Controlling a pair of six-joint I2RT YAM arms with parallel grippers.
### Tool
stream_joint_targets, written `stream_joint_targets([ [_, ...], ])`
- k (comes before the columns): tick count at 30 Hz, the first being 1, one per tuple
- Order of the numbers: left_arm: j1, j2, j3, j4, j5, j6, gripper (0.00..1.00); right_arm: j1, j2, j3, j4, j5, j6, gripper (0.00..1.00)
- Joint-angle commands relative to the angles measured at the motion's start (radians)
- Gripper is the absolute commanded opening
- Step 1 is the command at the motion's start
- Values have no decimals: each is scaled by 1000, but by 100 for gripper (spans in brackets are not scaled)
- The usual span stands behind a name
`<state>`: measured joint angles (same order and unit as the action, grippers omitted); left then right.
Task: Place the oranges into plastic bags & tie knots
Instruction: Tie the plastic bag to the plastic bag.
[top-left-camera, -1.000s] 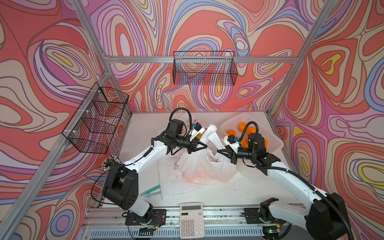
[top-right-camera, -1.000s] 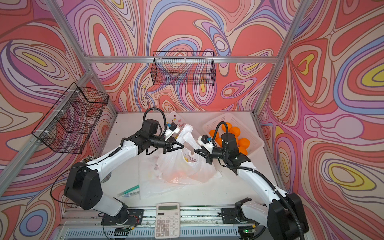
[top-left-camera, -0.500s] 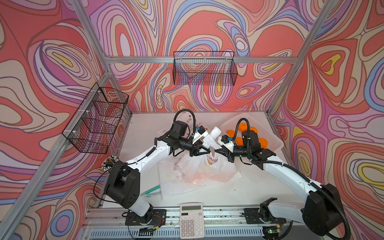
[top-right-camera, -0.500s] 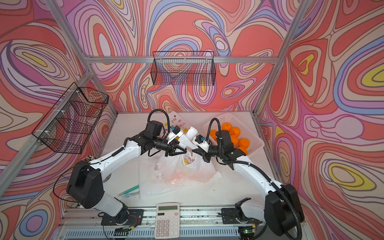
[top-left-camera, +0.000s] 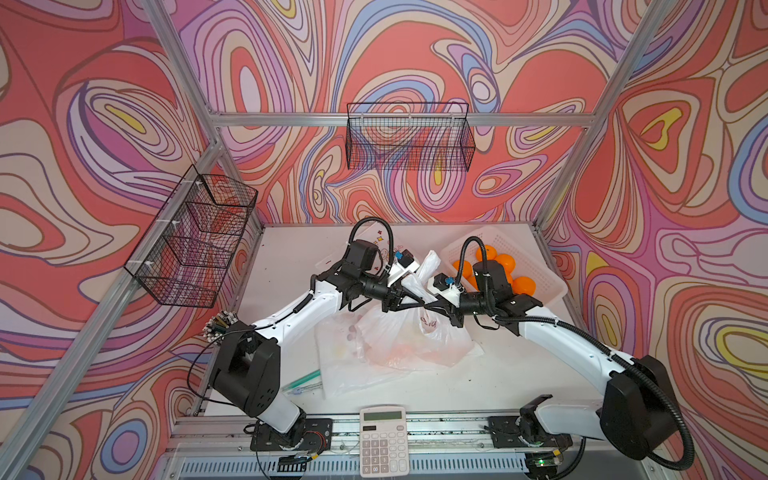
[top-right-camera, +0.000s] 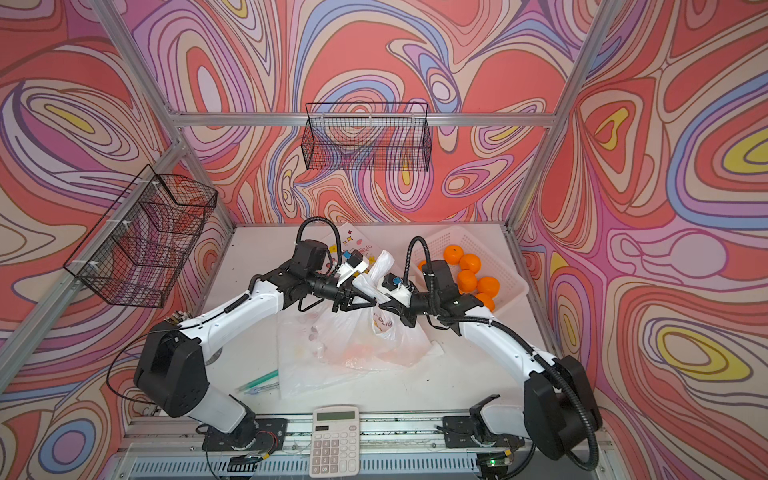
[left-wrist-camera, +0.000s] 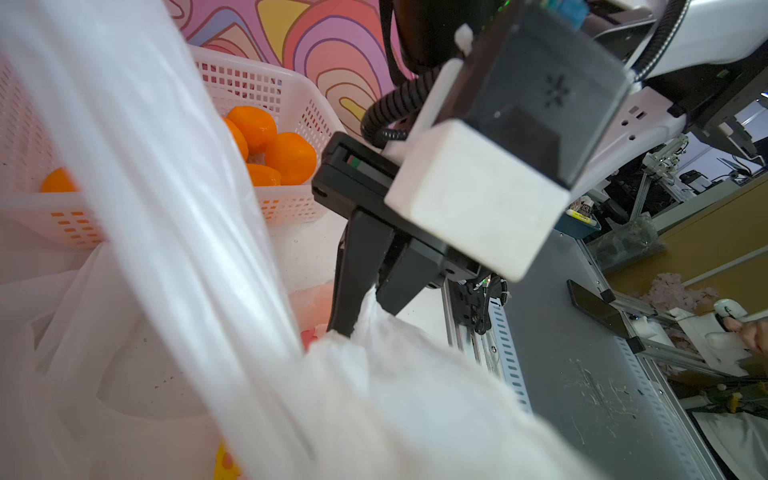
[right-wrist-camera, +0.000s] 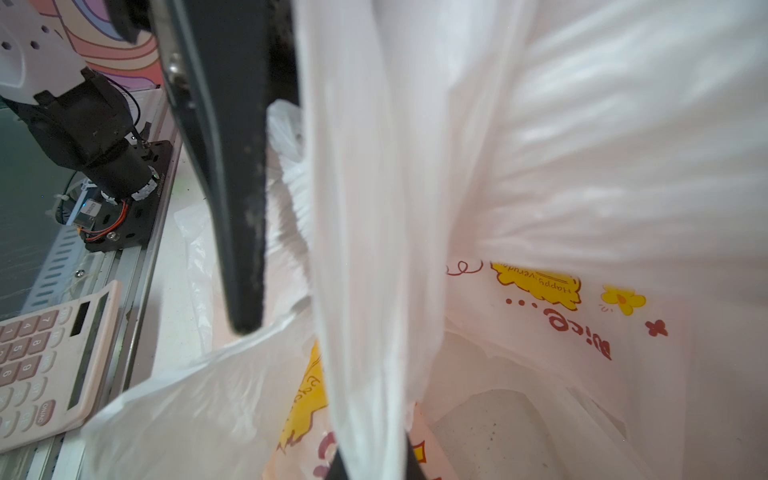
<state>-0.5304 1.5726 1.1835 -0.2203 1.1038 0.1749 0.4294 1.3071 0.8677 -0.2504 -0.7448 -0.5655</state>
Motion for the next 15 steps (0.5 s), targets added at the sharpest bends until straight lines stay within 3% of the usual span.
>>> stream_joint_targets([
  [1,-6,12,30,7,21,15,18,7,4,27,-42,12,-34,0],
  [5,-6,7,31,-8,15,28,1,8,-10,37,-79,39,-38,0],
  [9,-6,2,28,-16,7,38,0,6,-38,45,-98,71,-18,3],
  [15,-6,-18,13,-7,-4,48,0,-6,-171,27,-34,99,97,56],
])
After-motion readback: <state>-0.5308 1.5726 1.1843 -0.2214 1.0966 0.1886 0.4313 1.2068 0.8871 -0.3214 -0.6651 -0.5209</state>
